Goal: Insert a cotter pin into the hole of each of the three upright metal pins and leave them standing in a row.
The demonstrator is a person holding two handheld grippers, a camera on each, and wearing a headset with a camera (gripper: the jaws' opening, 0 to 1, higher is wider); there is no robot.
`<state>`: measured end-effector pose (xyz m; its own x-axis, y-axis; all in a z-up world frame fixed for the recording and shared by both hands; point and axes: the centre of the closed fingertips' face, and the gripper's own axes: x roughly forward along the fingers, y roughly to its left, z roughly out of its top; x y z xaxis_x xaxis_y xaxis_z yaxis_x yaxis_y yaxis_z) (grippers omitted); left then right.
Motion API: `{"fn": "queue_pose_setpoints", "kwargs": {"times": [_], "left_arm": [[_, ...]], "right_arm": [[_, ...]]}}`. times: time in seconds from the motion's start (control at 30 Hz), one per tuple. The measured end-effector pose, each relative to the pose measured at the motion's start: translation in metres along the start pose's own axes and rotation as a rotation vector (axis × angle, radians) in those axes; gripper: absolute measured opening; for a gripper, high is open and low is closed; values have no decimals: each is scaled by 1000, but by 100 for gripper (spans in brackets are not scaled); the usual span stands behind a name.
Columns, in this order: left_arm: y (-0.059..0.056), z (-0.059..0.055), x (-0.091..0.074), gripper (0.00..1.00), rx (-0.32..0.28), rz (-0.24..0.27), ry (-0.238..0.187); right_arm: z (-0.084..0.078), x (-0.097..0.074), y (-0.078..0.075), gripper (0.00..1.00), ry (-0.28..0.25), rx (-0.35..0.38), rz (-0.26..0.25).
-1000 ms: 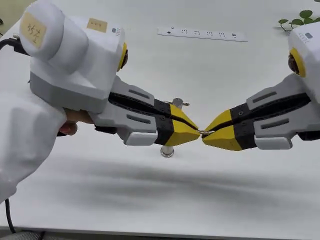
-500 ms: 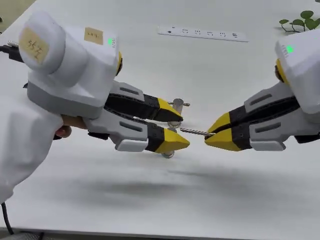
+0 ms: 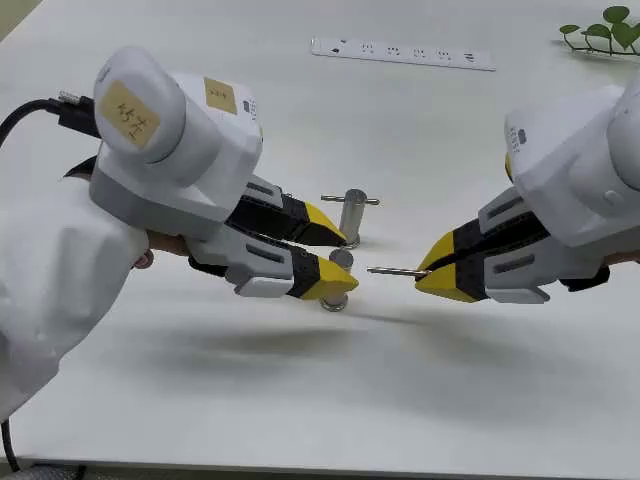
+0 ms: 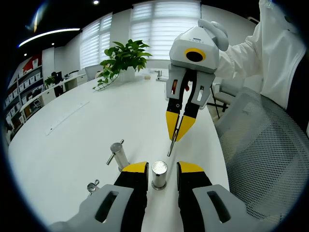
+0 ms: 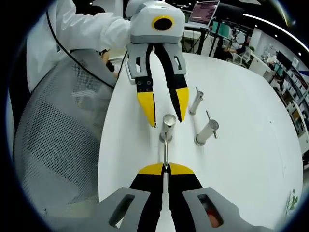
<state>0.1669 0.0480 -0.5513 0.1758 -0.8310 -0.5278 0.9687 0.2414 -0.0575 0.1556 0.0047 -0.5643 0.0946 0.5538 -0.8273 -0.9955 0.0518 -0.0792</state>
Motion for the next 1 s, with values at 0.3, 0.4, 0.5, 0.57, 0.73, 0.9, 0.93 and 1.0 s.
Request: {"fn": "queue_pose_setpoints", "kwargs": {"times": [0.3,0.4,0.5,0.57,0.73,0.9,0.93,1.0], "left_arm": [[3,-3,1,10,8,-9,15],[3,-3,2,10,8,-12,14],[2,-2,3,10,13,-12,15],[2,-2,3,10,13,-12,15],[2,-1,4,10,7,-10,16],[2,0,6,10,4,-9,14],[2,-1,6,10,5,-10,15],[2,0,6,10,3,-10,15]], "right_arm": [[4,5,-7,0,-10,0,7],[5,6,-8,0,-11,-4,9],[6,8,-8,0,-13,-7,16],[8,10,-9,0,-18,-5,18],[12,15,-9,0,-16,-20,17],[15,22,-9,0,-43,14,22],[14,24,-10,0,-42,19,22],[17,28,-11,0,-49,18,24]]}}
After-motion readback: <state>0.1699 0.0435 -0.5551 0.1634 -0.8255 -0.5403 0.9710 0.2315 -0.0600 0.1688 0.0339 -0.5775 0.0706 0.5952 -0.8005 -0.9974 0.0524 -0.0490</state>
